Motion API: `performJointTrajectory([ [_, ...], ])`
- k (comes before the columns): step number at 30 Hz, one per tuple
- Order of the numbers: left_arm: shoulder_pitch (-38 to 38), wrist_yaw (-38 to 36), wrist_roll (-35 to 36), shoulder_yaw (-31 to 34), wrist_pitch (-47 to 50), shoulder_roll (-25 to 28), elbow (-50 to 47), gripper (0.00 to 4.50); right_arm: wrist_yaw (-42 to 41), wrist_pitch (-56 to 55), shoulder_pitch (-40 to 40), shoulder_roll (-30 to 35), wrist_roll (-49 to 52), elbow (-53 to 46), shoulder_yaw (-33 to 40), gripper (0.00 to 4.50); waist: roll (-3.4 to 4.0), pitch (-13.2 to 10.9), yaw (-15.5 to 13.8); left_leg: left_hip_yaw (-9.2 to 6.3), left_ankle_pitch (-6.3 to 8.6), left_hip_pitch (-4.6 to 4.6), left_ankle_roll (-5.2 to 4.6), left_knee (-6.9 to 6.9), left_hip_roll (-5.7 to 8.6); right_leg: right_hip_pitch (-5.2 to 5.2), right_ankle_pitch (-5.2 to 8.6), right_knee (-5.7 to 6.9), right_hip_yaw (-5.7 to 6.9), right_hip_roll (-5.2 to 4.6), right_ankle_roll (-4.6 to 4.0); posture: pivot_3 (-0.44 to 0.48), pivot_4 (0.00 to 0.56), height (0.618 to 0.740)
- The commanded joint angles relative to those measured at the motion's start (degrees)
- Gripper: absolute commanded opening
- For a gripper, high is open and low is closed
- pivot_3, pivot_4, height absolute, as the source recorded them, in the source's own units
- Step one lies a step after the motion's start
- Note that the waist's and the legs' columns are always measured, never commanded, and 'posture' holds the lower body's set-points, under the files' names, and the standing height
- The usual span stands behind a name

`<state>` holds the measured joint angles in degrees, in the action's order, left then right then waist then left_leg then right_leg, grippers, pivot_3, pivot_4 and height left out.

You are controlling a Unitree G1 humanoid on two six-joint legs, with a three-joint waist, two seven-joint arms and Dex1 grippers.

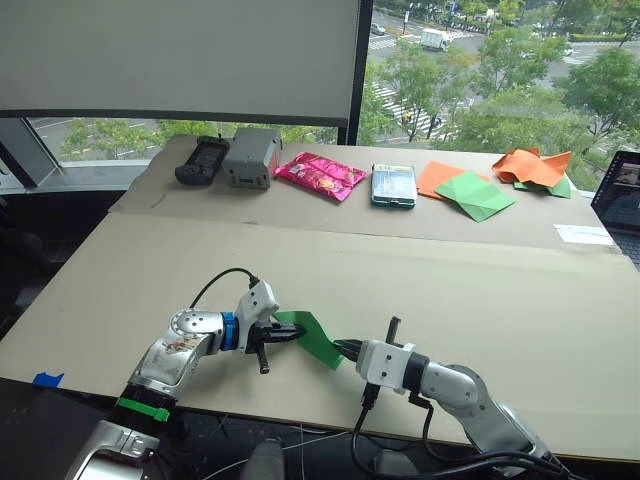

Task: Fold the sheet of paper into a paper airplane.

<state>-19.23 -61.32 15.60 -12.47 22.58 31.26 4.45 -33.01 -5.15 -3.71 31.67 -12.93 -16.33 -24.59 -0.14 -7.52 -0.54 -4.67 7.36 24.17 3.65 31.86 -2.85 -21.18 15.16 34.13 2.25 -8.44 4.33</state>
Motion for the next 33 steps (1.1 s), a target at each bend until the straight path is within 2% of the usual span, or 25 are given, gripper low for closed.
performJointTrajectory([
  [1, 0.2, -0.1, 0.1, 0.6, 0.3, 0.6, -1.7, 0.00, 0.1, -5.8, -1.7, 0.9, -5.1, 0.3, -1.6, 0.04, -0.01, 0.0, 0.0, 0.00, 0.00, 0.00, 0.00, 0.01, 0.00, 0.01, -0.01, 0.01, 0.00, 0.00, 0.01, 0.000, 0.150, 0.713],
  [9, 0.9, -0.1, 1.0, 2.0, 2.0, 2.4, -3.4, 0.00, -0.2, -7.1, -2.2, 0.7, -12.2, 2.8, -3.8, 0.04, -0.04, 0.0, 0.0, 0.00, -0.01, -0.06, -0.01, 0.02, 0.00, 0.11, -0.03, 0.05, 0.00, 0.01, 0.05, 0.000, 0.150, 0.713],
  [18, 0.7, -3.2, 5.6, 7.1, 6.4, 8.1, -7.9, 0.00, 0.0, -6.4, -1.8, 0.1, -13.6, 3.9, -3.1, 0.04, -0.06, 0.0, 0.0, 0.00, -0.01, -0.13, 0.00, 0.02, 0.00, 0.17, -0.03, 0.06, 0.00, 0.00, 0.05, 0.000, 0.150, 0.713],
  [23, -5.1, -2.5, 8.8, 7.9, 8.7, 5.1, -7.1, 0.00, -0.2, -6.3, -2.3, 0.0, -14.2, 4.4, -3.1, 0.04, -0.12, 0.0, -0.2, 0.00, -0.01, -0.12, 0.00, 0.02, 0.00, 0.21, -0.03, 0.05, 0.00, 0.00, 0.05, 0.000, 0.150, 0.713],
  [28, -6.3, -2.6, 4.1, 2.9, 4.5, 1.8, -3.5, 0.00, -0.3, -5.8, -2.4, -0.3, -14.4, 4.3, -2.8, 0.04, -0.15, 0.1, 0.2, 0.00, -0.02, -0.30, -0.02, 0.08, 0.02, 0.43, -0.06, 0.06, -0.01, 0.01, 0.10, 0.000, 0.150, 0.713],
  [33, -5.7, -3.4, 0.6, -0.2, 0.6, 1.8, -0.5, 0.00, -1.8, -2.8, -1.4, -0.9, -13.2, 2.7, -2.1, 0.04, -0.18, 0.1, 0.2, 0.00, -0.02, -0.50, -0.02, 0.05, 0.01, 0.61, -0.06, 0.14, 0.00, 0.01, 0.11, 0.000, 0.150, 0.713],
])
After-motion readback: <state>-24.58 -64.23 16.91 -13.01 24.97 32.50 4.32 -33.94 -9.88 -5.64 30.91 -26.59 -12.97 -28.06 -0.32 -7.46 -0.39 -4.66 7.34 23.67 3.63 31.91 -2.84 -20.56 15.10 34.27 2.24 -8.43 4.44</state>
